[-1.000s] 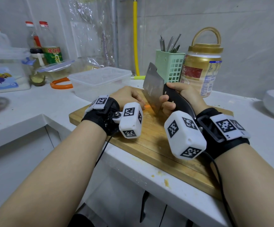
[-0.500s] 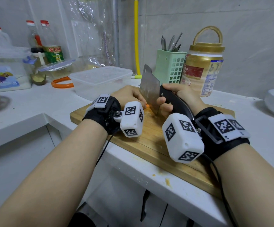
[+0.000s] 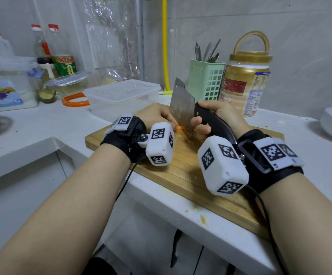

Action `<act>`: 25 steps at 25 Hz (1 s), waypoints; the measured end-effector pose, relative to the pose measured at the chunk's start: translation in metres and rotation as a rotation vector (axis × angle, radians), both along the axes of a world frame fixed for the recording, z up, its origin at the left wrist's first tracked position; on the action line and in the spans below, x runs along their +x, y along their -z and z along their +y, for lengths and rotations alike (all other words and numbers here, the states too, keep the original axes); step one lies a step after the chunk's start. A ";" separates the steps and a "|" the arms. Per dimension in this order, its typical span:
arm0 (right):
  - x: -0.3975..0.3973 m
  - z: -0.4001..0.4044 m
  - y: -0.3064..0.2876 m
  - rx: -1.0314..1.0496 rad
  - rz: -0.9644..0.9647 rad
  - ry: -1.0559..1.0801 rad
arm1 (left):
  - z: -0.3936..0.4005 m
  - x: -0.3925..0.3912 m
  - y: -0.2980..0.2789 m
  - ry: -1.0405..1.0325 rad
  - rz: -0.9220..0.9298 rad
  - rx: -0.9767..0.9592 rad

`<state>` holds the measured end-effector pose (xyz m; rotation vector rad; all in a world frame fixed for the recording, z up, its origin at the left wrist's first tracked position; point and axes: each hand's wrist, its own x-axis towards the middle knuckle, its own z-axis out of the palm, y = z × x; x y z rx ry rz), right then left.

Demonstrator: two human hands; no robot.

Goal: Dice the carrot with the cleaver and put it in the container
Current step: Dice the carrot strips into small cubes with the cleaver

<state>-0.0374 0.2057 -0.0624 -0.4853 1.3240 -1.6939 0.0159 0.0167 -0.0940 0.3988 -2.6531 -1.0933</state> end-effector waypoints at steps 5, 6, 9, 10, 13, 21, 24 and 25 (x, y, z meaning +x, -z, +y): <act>0.001 -0.001 -0.002 0.041 -0.002 -0.002 | -0.002 0.000 0.001 0.005 0.005 0.027; 0.001 -0.002 -0.004 0.047 -0.008 0.006 | -0.002 0.000 0.001 0.004 0.007 0.030; 0.000 -0.003 -0.009 0.031 -0.044 0.034 | -0.002 -0.001 0.002 -0.012 0.010 0.017; 0.000 -0.003 -0.010 0.028 -0.054 0.038 | -0.002 -0.001 0.002 -0.014 0.004 0.011; 0.000 -0.003 -0.010 0.033 -0.051 0.047 | -0.001 0.000 0.000 -0.013 -0.012 0.012; -0.004 -0.013 0.003 0.091 0.040 0.026 | 0.004 0.005 0.000 -0.040 -0.026 0.035; -0.006 -0.007 0.004 0.035 -0.030 0.020 | 0.005 0.005 -0.002 -0.003 -0.013 0.036; -0.007 -0.006 0.005 0.023 -0.043 0.027 | 0.005 0.005 -0.003 -0.001 -0.004 0.036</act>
